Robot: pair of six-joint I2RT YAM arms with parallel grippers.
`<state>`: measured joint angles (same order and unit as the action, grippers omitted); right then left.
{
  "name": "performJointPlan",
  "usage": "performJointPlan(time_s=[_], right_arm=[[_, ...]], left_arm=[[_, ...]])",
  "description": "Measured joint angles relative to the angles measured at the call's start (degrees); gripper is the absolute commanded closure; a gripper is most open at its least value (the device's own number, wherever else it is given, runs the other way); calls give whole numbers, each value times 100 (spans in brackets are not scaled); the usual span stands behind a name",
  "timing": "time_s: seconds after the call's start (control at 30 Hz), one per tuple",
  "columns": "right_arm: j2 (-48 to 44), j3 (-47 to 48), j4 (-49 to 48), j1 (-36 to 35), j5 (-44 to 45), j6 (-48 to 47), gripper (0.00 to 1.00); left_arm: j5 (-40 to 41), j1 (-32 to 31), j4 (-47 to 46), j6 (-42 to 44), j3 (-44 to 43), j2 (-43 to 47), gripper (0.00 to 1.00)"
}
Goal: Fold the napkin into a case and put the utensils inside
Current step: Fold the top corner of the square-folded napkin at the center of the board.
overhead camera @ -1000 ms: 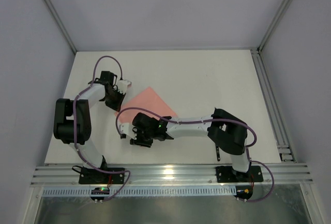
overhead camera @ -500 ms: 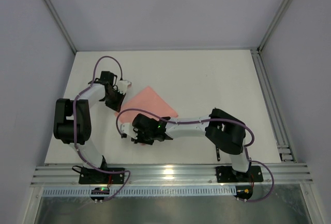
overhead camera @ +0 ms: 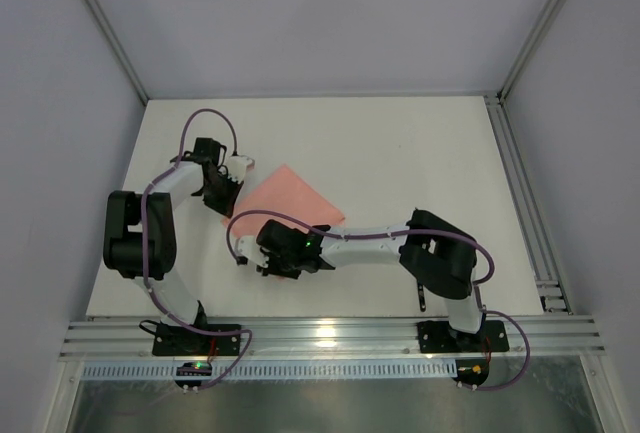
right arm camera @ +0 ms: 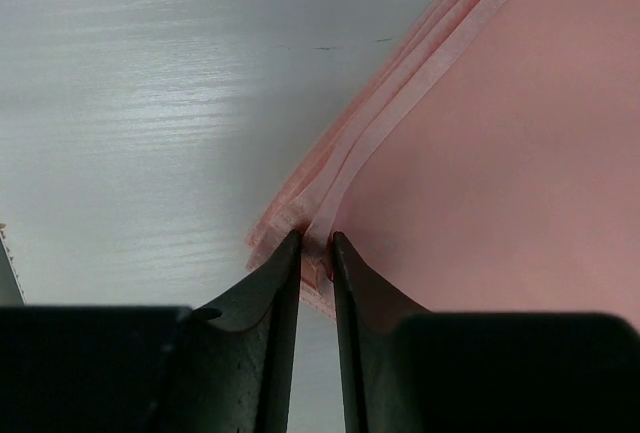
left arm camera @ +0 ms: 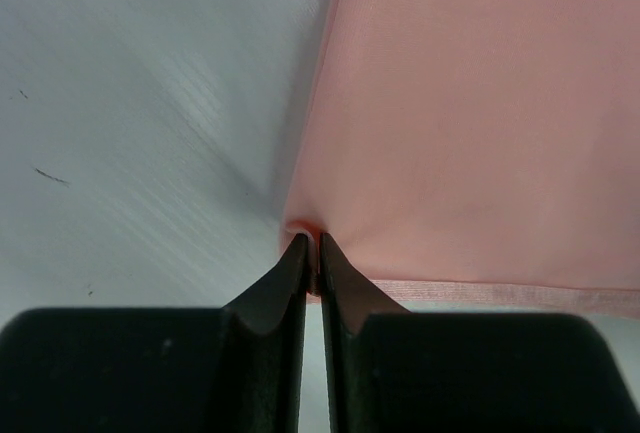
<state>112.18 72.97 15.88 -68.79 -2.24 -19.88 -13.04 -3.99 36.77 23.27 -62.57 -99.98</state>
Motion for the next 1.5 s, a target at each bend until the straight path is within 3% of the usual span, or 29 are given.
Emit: performJointPlan(time_s=[0.4, 0.63, 0.77, 0.87, 1.0, 1.1, 1.2, 1.33, 1.5], right_arm=[[-190, 0, 140, 2, 105, 68, 77], [-197, 0, 179, 31, 127, 74, 83], [-197, 2, 184, 76, 199, 74, 96], [-197, 28, 225, 127, 295, 72, 96], [-197, 219, 278, 308, 389, 7, 96], [-192, 404, 256, 531, 424, -133, 96], [-175, 612, 181, 841, 402, -361, 96], [-50, 911, 118, 1209, 240, -636, 96], [326, 1469, 109, 1513, -118, -885, 96]], left_arm=[[-4, 0, 35, 17, 0, 22, 90], [-24, 0, 37, 17, 0, 24, 90], [-26, 0, 37, 17, 0, 24, 90], [-28, 0, 37, 17, 0, 24, 89], [-33, 0, 39, 22, 0, 24, 80], [-48, 0, 44, 48, 0, 39, 69], [-50, 0, 70, 98, 0, 118, 51], [-46, 0, 76, 136, 0, 393, 43], [-66, 42, 9, 186, 0, 791, 41]])
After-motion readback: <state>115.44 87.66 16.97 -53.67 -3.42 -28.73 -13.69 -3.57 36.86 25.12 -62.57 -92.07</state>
